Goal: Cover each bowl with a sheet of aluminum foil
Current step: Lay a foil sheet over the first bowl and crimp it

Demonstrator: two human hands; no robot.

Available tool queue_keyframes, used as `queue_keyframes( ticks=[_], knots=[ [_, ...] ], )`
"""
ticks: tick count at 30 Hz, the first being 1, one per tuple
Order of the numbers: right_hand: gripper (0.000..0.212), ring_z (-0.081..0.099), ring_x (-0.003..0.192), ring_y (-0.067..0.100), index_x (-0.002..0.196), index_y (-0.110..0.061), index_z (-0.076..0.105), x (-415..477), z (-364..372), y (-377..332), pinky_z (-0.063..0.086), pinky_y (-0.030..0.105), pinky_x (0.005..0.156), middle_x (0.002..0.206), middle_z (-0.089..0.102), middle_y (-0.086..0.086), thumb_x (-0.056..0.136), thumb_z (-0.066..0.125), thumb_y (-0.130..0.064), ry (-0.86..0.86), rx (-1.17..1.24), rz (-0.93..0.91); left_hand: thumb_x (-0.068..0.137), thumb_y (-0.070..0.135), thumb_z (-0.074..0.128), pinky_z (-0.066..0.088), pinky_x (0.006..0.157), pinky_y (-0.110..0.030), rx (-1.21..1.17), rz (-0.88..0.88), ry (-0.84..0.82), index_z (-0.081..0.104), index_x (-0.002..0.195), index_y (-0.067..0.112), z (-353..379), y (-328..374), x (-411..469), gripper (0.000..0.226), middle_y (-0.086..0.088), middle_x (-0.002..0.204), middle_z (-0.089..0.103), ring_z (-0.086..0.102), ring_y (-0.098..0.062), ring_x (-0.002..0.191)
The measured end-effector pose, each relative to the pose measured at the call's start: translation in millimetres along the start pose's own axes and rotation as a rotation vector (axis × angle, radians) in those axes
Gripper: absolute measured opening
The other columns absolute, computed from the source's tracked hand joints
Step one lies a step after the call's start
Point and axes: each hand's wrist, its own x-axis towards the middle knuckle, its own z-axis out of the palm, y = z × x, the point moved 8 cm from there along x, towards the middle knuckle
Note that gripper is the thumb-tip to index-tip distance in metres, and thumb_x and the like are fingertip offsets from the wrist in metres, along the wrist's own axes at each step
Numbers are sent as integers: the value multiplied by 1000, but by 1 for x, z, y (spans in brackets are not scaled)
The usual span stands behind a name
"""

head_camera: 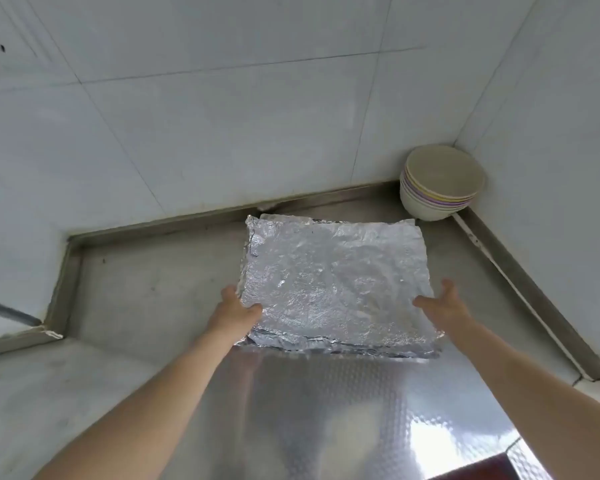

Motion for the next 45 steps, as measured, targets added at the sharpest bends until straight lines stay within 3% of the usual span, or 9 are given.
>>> queue_keyframes(
  ticks=[3,8,12,16,23,28,34,37,45],
  knots=[
    [84,50,81,28,150,-14,14,19,-3,-3,41,34,63,119,48,18,84,66,-14,2,76,13,83,32,69,40,94,-32,-87,-72,74,20,144,11,-1,2,7,81,-16,143,39,48,-33,123],
    [76,53,84,28,146,-4,24,43,-7,-12,45,35,70,126,50,21,84,67,-11,33,90,31,69,13,82,45,85,-34,-360,-293,16,48,128,-2,1,-14,20,70,-13,114,58,58,-30,101],
    [24,34,41,15,86,-11,46,47,-1,-4,25,18,37,62,42,9,80,69,-11,-61,96,83,64,1,80,50,81,-31,-403,-298,-72,64,105,4,-3,-22,19,44,-11,102,69,65,-28,91],
    [19,53,59,24,80,-4,54,33,19,-2,46,32,56,69,54,16,73,72,-1,-191,172,72,66,-7,78,46,70,-31,-259,-208,40,63,91,0,-45,-22,29,30,-18,92,67,59,-24,75],
    [22,60,66,28,95,11,65,-48,104,-1,46,35,68,76,67,25,76,72,1,-490,211,88,73,2,63,38,97,-44,460,35,486,49,133,17,-132,13,7,63,-15,133,49,42,-34,125],
    [40,64,56,19,82,-7,66,-93,132,0,43,19,45,69,71,8,82,72,-46,-660,-117,79,92,42,57,20,115,-54,659,485,54,32,147,33,-21,44,-33,61,-5,160,11,8,-29,147],
    [52,57,110,35,123,-16,48,-65,70,-64,44,40,89,123,51,9,85,62,-50,0,-539,-413,85,75,33,-3,111,-67,868,479,-198,-14,148,43,58,8,-47,85,3,153,-34,-30,-24,142],
    [53,48,121,31,137,-22,41,-73,88,-96,38,44,96,132,48,7,90,59,-39,29,-678,-662,83,76,38,-7,110,-68,893,477,-224,-19,146,46,64,-3,-44,90,3,151,-38,-33,-25,140],
    [29,61,105,31,119,-21,59,-43,105,-97,45,36,90,111,70,5,91,57,-20,-9,-615,-566,80,77,44,-8,110,-68,872,475,-253,-21,143,50,65,-11,-41,94,7,150,-39,-34,-24,140]
  ],
)
